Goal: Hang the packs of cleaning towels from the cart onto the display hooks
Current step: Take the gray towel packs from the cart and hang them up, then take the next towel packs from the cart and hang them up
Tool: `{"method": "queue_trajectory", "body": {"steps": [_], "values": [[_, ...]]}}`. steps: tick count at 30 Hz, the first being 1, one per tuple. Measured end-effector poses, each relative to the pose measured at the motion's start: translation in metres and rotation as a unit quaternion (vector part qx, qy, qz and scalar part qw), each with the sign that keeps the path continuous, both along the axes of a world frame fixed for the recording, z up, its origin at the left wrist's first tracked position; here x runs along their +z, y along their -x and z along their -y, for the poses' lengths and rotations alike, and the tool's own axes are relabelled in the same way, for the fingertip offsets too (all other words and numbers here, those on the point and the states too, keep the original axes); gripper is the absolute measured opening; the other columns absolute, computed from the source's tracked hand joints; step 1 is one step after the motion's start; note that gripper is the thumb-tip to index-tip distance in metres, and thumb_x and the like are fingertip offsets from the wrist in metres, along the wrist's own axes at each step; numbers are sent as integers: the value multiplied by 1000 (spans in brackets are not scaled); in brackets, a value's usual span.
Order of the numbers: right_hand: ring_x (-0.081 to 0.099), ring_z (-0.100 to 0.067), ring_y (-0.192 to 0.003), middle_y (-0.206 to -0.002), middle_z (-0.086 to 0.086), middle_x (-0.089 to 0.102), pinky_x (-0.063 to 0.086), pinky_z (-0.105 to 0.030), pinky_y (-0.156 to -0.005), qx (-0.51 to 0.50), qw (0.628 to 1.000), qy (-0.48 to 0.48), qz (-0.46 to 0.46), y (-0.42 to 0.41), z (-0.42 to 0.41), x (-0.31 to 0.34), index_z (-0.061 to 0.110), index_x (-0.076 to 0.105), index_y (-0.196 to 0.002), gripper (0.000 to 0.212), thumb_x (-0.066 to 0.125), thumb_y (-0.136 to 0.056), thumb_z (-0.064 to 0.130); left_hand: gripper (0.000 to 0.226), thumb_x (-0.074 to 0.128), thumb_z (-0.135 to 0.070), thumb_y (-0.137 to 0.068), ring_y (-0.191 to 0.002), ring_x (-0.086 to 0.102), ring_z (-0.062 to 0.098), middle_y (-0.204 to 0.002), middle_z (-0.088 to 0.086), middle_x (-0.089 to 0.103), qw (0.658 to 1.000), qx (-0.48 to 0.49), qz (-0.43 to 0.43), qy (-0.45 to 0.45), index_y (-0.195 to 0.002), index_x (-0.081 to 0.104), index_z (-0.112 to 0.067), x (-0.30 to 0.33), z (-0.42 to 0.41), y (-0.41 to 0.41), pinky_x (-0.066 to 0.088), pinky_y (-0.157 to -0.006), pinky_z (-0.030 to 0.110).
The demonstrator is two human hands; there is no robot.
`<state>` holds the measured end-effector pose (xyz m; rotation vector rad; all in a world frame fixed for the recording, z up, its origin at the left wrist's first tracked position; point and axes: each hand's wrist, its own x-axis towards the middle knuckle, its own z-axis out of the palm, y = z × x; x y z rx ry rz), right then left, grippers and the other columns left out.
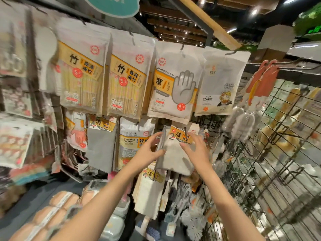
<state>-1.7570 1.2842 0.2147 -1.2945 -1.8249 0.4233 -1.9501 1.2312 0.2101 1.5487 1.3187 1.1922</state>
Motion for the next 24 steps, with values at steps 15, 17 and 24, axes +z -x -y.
{"method": "queue_trajectory", "body": {"steps": [15,17,24], "values": [[23,5,-129,-141,11,38,14,-15,-105,372,924,-74,48,238,168,20,26,40,-140,58,57,-88,45,48,65,-29,-90,-116,56,7,-132,-5,57,936,315,-153,-30,-136,49,-32,4,257,186,44,-102,32],[26,-2,-133,-146,6,38,17,-18,-106,416,905,-69,61,283,196,17,24,42,-139,63,52,-84,53,46,64,-34,-90,-105,59,2,-125,-12,59,917,362,-164,-17,-134,49,-38,1,301,216,48,-95,30],[24,-1,-135,-149,5,36,16,-18,-107,569,817,-52,83,441,315,0,26,39,-141,73,43,-77,63,43,61,-42,-89,-95,59,1,-115,-18,61,819,527,-224,34,-131,50,-44,-6,446,322,50,-85,26]]}}
